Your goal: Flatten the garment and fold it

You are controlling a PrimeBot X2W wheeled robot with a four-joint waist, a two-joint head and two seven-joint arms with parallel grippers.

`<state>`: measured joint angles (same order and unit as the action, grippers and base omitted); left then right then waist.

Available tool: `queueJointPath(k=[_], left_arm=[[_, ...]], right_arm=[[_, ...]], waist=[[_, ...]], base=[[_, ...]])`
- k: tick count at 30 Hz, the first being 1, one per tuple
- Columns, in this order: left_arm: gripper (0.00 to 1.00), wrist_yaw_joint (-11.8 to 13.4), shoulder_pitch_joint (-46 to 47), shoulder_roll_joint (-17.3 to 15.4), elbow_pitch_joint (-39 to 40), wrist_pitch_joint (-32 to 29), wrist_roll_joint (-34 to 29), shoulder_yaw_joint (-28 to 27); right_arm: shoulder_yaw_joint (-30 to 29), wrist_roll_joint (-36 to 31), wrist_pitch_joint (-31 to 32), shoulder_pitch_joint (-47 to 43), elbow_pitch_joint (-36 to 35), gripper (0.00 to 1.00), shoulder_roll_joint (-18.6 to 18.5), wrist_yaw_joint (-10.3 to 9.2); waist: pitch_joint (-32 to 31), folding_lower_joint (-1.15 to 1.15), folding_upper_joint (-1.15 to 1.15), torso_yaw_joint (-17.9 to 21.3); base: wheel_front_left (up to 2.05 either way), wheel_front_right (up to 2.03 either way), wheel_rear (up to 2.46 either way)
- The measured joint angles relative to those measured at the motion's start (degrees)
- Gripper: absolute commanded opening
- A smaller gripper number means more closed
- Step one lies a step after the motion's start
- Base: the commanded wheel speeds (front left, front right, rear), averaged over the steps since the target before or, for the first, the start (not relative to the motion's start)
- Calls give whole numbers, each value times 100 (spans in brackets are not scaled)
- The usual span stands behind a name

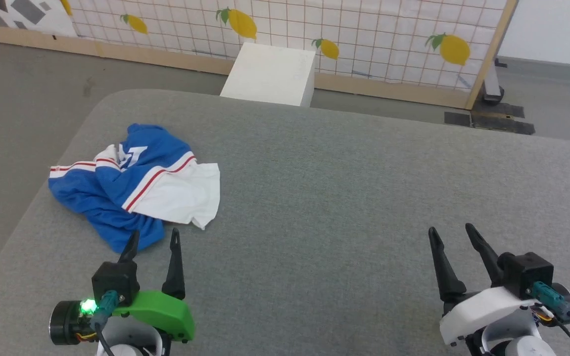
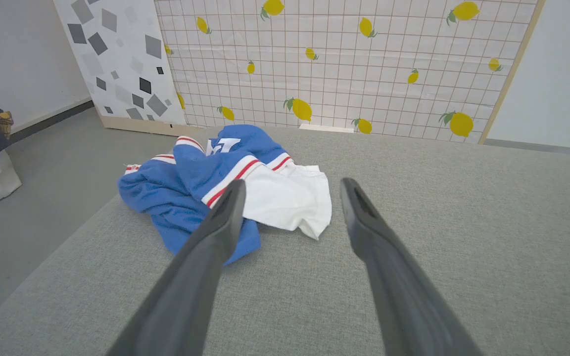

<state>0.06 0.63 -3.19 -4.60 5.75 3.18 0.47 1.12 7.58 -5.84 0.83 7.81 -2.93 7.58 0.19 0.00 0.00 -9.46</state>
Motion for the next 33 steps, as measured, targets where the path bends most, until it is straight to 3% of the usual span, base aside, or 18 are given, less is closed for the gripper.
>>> queueJointPath(k=[33], left_arm=[[100, 2, -36, 0, -243, 408, 192, -35]], right_arm=[[107, 417, -400, -86, 474, 100, 1, 0]], waist=[[-54, 0, 0, -756]], base=[[0, 0, 0]])
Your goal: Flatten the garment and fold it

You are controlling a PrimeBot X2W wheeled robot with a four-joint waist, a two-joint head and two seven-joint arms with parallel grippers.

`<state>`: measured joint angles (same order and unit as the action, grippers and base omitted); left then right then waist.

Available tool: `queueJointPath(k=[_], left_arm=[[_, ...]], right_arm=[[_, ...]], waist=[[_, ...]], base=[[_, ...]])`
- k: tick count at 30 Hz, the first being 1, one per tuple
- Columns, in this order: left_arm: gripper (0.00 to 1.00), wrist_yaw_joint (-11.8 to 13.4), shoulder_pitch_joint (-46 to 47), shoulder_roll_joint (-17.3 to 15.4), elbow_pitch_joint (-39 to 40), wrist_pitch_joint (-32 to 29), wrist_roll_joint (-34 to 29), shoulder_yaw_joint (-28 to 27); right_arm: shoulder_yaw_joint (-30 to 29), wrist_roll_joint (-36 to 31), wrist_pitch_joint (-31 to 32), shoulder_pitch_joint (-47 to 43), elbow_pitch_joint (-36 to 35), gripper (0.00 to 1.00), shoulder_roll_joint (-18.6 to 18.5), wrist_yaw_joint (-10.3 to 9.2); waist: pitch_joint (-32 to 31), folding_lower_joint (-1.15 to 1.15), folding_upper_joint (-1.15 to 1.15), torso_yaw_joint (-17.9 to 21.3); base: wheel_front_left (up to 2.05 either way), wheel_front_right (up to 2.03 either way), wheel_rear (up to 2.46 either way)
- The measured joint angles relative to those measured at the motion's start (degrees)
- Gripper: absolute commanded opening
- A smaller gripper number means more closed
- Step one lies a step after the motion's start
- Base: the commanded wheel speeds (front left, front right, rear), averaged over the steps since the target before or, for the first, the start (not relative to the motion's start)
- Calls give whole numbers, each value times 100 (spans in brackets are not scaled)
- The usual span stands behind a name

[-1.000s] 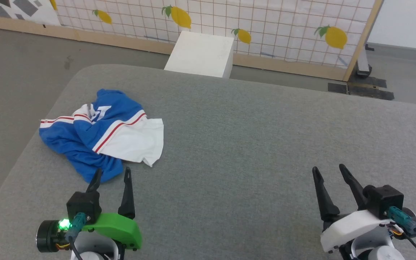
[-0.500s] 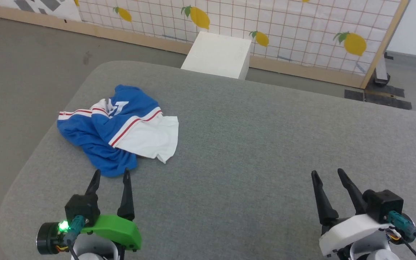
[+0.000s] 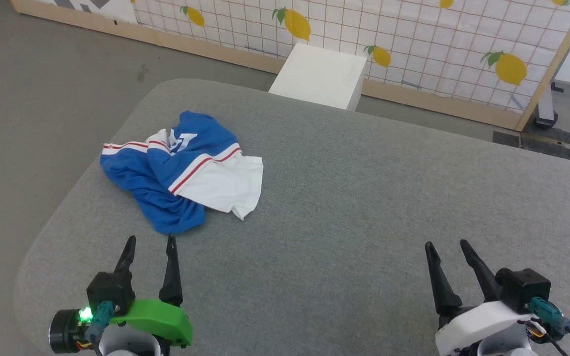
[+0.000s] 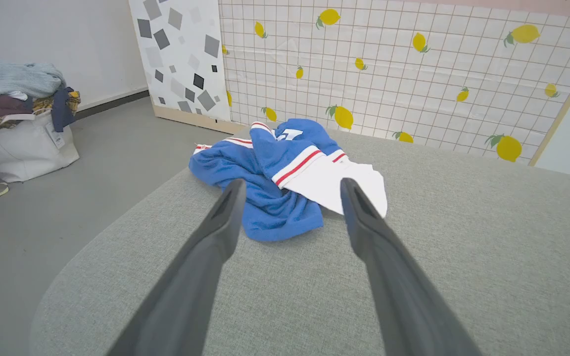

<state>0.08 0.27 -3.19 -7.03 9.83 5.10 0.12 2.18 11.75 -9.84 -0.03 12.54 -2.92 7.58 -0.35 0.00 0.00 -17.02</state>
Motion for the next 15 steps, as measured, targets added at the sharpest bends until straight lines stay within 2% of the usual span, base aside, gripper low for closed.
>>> queueJointPath(k=[15], left_arm=[[100, 24, -24, 0, -119, 231, 43, -30]], right_arm=[[55, 143, -227, -4, 257, 100, 0, 0]], waist=[[-18, 0, 0, -320]], base=[[0, 0, 0]])
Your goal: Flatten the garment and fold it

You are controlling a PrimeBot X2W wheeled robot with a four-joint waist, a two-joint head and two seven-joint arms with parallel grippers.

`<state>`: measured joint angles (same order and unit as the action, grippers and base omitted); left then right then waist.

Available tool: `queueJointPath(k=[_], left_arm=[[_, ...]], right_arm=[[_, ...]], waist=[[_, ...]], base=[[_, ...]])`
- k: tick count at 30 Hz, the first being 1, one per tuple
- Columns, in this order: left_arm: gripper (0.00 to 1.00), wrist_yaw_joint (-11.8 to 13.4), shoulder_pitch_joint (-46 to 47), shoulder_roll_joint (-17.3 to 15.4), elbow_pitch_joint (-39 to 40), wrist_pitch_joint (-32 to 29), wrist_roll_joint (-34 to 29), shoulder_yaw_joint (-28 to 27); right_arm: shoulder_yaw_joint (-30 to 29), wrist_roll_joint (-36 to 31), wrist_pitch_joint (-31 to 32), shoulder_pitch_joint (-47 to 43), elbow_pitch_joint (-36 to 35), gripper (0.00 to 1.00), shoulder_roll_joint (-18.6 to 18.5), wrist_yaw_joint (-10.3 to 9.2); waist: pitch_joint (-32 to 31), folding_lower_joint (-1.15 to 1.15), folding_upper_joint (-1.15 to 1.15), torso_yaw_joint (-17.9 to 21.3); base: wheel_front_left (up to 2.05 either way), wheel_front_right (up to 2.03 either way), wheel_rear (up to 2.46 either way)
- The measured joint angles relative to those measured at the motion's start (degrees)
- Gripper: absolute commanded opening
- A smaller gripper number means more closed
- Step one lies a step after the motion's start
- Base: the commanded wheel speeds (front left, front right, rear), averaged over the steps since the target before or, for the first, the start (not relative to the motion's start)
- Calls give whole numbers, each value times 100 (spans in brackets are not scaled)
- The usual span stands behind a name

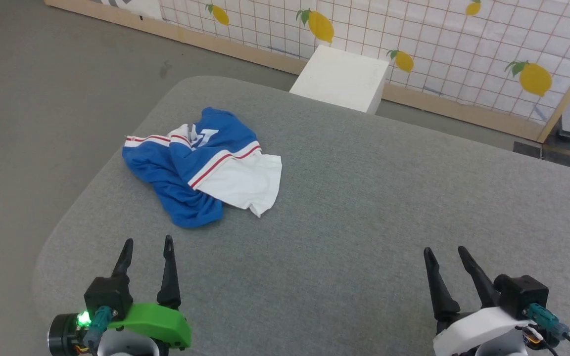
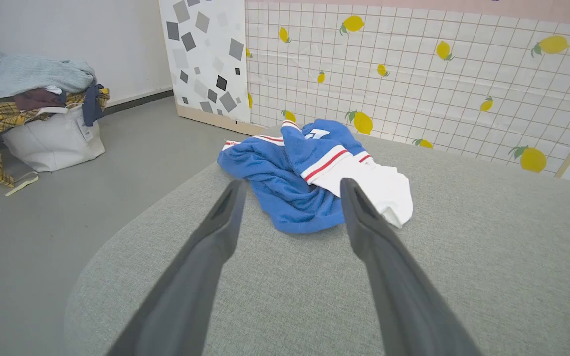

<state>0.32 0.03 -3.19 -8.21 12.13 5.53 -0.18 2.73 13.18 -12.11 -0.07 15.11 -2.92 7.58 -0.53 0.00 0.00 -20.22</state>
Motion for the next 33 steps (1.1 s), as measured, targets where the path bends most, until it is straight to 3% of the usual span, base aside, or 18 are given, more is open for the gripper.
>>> queueJointPath(k=[21, 24, 28, 33], left_arm=[[100, 25, 2, 1, -209, 242, 80, -1], [100, -58, 84, -1, -318, 258, 166, -23], [100, -269, 766, -97, -699, 224, 409, -100], [100, -576, 2147, -382, -1622, -434, 1073, -325]], right_arm=[[27, 155, -240, -1, 275, 100, 1, 0], [16, 154, -253, -1, 281, 100, 1, 0], [-47, 96, -198, 7, 231, 100, 3, 0], [-165, -192, 29, 179, -68, 100, 3, 0]], waist=[[42, 0, 0, -336], [73, 0, 0, -324], [174, 0, 0, -277], [442, 0, 0, -167]], base=[[0, 0, 0], [0, 0, 0], [0, 0, 0], [0, 0, 0]])
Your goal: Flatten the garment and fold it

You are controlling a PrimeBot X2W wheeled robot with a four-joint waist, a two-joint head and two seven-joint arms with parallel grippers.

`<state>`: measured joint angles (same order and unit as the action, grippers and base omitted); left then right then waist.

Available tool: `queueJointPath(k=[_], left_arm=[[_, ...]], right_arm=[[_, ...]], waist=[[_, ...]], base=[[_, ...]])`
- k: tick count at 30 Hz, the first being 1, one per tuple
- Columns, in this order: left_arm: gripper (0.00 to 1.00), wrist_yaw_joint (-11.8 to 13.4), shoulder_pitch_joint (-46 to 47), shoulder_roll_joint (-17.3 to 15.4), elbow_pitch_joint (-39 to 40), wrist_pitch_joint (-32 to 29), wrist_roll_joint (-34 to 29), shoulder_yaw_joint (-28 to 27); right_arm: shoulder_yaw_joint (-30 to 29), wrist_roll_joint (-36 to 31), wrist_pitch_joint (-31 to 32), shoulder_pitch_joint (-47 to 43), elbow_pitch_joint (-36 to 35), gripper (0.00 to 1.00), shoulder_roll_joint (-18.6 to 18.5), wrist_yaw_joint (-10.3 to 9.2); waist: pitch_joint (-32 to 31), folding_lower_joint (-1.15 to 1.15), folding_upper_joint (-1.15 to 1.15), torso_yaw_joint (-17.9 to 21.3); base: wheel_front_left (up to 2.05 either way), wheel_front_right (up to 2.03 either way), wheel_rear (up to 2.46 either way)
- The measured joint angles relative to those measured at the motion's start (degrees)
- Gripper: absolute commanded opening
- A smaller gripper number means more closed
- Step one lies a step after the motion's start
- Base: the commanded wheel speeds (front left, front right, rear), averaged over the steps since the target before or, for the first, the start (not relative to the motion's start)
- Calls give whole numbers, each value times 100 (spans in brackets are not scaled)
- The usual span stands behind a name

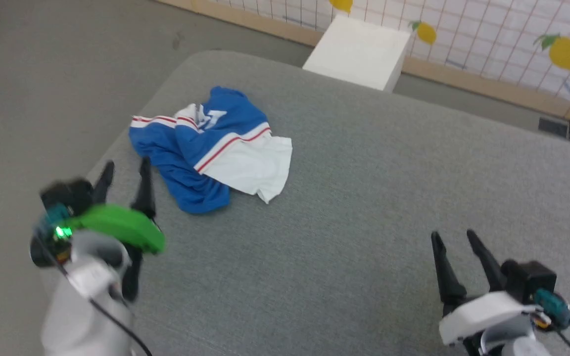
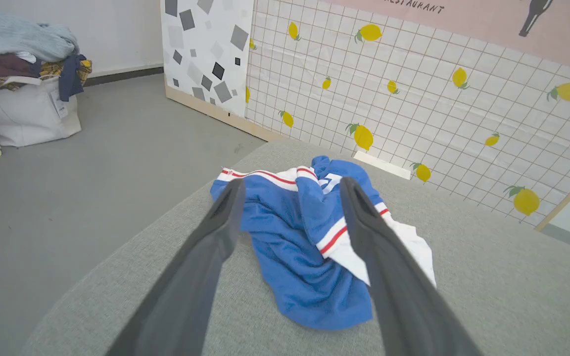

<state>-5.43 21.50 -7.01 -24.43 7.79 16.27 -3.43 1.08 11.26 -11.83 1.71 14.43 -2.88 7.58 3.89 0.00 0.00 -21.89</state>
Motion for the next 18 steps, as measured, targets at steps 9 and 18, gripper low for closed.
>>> queueJointPath(k=[9, 18], left_arm=[[100, -159, 1838, -468, -1816, -1898, 1261, -314], [100, 23, 2434, -642, -2685, -2874, 1556, -413]], right_arm=[[-299, -587, 558, 292, -855, 100, 0, 0], [-519, -736, 814, 281, -1458, 100, 0, 0]], waist=[[843, -1, 0, 301], [1755, -1, 0, 606]], base=[[0, 0, 0], [0, 0, 0]])
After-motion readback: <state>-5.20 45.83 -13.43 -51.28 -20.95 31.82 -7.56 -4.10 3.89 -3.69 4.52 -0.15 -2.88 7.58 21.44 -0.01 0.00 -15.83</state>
